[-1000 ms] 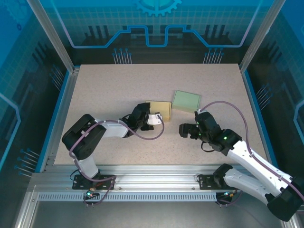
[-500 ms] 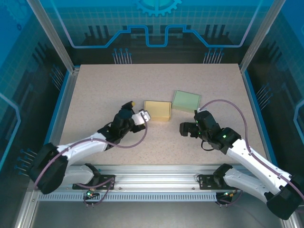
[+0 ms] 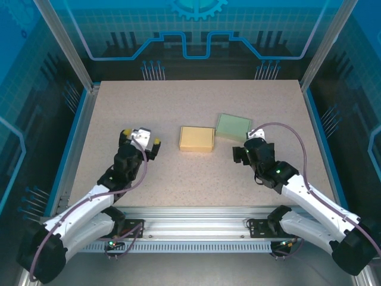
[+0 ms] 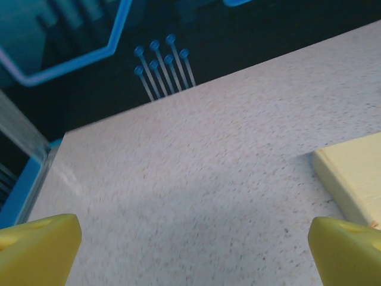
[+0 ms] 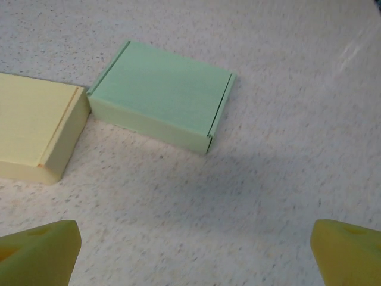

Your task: Fold the paper box

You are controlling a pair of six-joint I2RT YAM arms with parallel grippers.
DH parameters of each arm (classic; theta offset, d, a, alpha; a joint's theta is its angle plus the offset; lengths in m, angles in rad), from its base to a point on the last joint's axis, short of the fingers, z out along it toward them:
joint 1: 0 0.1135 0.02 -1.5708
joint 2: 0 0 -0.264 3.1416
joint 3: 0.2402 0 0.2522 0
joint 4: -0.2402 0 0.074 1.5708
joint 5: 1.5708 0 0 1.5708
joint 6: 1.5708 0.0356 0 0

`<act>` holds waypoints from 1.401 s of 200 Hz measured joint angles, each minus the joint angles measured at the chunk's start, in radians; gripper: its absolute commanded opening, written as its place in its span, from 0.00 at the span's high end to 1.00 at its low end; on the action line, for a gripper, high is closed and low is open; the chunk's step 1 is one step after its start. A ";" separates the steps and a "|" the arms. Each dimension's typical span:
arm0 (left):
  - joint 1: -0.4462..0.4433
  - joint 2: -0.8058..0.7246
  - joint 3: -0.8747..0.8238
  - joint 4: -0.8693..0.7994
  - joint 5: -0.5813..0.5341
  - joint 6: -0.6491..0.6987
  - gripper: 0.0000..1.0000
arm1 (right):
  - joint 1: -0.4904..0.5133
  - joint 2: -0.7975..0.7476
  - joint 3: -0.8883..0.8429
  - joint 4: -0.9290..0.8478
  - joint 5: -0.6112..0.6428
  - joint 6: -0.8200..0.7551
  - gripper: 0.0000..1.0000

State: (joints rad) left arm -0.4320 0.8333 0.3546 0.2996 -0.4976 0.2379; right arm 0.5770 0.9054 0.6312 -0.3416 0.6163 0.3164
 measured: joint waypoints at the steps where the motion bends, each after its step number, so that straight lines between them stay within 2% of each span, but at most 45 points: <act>1: 0.002 -0.001 -0.003 0.002 0.000 -0.003 0.01 | -0.001 0.000 -0.003 0.005 0.001 -0.005 0.00; 35: 0.031 -0.007 -0.109 0.054 0.001 -0.095 0.01 | -0.071 -0.005 -0.135 0.260 -0.005 -0.170 0.00; 70: 0.044 0.084 -0.136 0.162 0.006 -0.121 0.01 | -0.146 -0.010 -0.309 0.518 -0.084 -0.293 0.00; 135: 0.078 0.428 -0.172 0.515 0.096 -0.105 0.01 | -0.257 -0.001 -0.357 0.726 -0.172 -0.338 0.00; 150: 0.086 0.478 -0.148 0.530 0.112 -0.101 0.01 | -0.278 0.014 -0.359 0.753 -0.185 -0.340 0.00; 180: 0.169 0.476 -0.098 0.530 0.202 -0.123 0.01 | -0.311 0.068 -0.374 0.815 -0.219 -0.344 0.00; 220: 0.282 0.427 -0.125 0.563 0.312 -0.194 0.01 | -0.329 0.211 -0.377 0.920 -0.263 -0.352 0.00; 280: 0.316 0.422 -0.135 0.573 0.385 -0.241 0.01 | -0.381 0.424 -0.346 1.086 -0.367 -0.385 0.00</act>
State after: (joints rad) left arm -0.1162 1.2556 0.2199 0.8726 -0.1131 -0.0029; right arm 0.1955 1.3296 0.2855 0.7448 0.2497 -0.0689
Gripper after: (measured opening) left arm 0.989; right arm 0.999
